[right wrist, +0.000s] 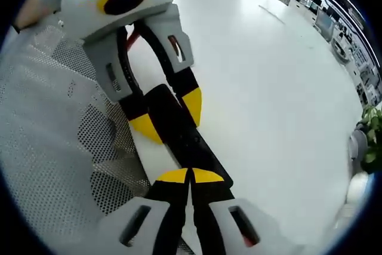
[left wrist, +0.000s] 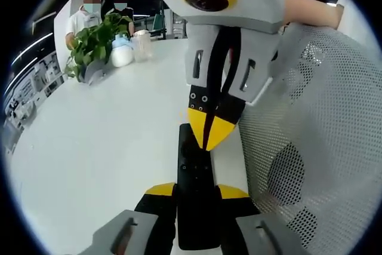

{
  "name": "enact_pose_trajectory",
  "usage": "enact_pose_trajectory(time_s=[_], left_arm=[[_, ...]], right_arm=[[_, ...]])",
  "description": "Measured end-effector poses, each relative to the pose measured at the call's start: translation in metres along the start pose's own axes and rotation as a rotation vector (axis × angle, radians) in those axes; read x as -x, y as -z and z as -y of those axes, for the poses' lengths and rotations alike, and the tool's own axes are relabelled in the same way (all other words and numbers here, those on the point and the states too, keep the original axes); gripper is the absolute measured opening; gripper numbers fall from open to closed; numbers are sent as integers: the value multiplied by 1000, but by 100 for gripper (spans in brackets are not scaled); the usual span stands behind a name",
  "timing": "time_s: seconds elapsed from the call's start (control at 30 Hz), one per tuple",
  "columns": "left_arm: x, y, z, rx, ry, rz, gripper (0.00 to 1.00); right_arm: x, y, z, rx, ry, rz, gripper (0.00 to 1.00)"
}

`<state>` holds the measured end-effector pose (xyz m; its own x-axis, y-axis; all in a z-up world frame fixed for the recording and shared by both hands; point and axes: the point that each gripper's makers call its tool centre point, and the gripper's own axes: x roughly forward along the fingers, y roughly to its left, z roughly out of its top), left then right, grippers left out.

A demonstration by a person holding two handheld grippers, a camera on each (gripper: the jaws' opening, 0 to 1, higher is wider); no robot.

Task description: Press the specified remote control buttons in sequence, fully releasing each button before pressing the next.

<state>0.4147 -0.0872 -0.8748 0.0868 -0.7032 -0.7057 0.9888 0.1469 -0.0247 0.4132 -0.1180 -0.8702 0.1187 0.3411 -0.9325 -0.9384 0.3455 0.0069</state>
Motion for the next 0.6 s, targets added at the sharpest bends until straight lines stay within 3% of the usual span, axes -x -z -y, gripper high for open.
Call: enact_pose_trajectory(time_s=[0.33,0.6], left_arm=[[-1,0,-1,0,-1,0,25],[-1,0,-1,0,-1,-2,25]], right_arm=[[-1,1,1,-43,-21,3,0],[-2,0,0,-3,3,-13,0]])
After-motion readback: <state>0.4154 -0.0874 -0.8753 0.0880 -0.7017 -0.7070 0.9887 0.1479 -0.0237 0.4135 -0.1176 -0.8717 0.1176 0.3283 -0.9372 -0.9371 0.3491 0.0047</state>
